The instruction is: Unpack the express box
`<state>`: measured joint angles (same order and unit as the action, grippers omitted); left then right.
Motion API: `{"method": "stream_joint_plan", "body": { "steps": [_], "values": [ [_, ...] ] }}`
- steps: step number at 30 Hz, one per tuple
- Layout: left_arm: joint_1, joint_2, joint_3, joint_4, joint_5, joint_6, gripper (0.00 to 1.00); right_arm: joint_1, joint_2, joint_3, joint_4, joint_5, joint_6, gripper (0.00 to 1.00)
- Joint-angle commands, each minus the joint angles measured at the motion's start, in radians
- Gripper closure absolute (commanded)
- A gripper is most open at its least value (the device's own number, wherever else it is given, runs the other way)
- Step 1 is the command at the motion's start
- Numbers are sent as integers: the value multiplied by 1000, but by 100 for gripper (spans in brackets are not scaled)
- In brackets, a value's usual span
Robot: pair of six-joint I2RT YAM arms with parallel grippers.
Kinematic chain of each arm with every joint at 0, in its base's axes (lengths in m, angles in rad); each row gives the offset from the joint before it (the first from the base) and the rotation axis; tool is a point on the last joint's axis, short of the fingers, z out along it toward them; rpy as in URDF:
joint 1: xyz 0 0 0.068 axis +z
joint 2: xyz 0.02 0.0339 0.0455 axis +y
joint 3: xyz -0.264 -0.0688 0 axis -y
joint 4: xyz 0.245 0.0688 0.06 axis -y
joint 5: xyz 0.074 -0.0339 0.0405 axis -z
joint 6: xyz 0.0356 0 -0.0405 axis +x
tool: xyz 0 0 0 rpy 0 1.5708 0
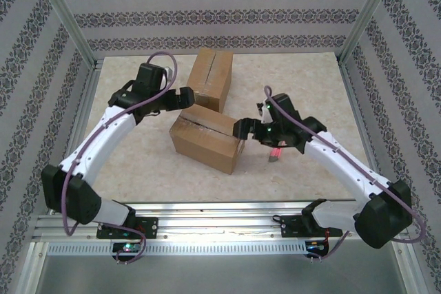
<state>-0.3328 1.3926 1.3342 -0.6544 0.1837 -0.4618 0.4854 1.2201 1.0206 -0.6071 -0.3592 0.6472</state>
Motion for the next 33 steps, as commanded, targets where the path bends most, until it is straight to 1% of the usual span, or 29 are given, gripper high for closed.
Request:
{"method": "stream_joint_plan", "body": {
  "steps": [1,3,6,9,12,15,19,23,28,33],
  "values": [
    [-1,-113,-88,-102,41,-31,0,-44,17,133,-113,-39,-200,2],
    [-1,-173,-168,-103,77,-76,3,-52,81,218,-150,-62,-303,2],
    [-9,-246,-284,-66,133,-150,4,-54,192,318,-175,-87,-406,2],
    [-18,-304,-392,28,186,-220,3,-54,295,380,-160,-72,-468,2],
    [-20,-330,-456,132,220,-275,0,-54,378,417,-138,-69,-503,2],
    [-22,-319,-494,246,262,-322,1,-53,436,415,-101,-101,-497,2],
    [-25,-273,-516,367,306,-367,1,-21,457,359,-33,-168,-456,2],
    [-27,-239,-520,403,296,-370,1,27,441,280,47,-203,-401,2],
    [-26,-208,-525,440,269,-370,1,79,428,216,103,-195,-318,2],
    [-27,-169,-520,466,270,-374,1,114,414,188,138,-160,-252,4]
  ]
}}
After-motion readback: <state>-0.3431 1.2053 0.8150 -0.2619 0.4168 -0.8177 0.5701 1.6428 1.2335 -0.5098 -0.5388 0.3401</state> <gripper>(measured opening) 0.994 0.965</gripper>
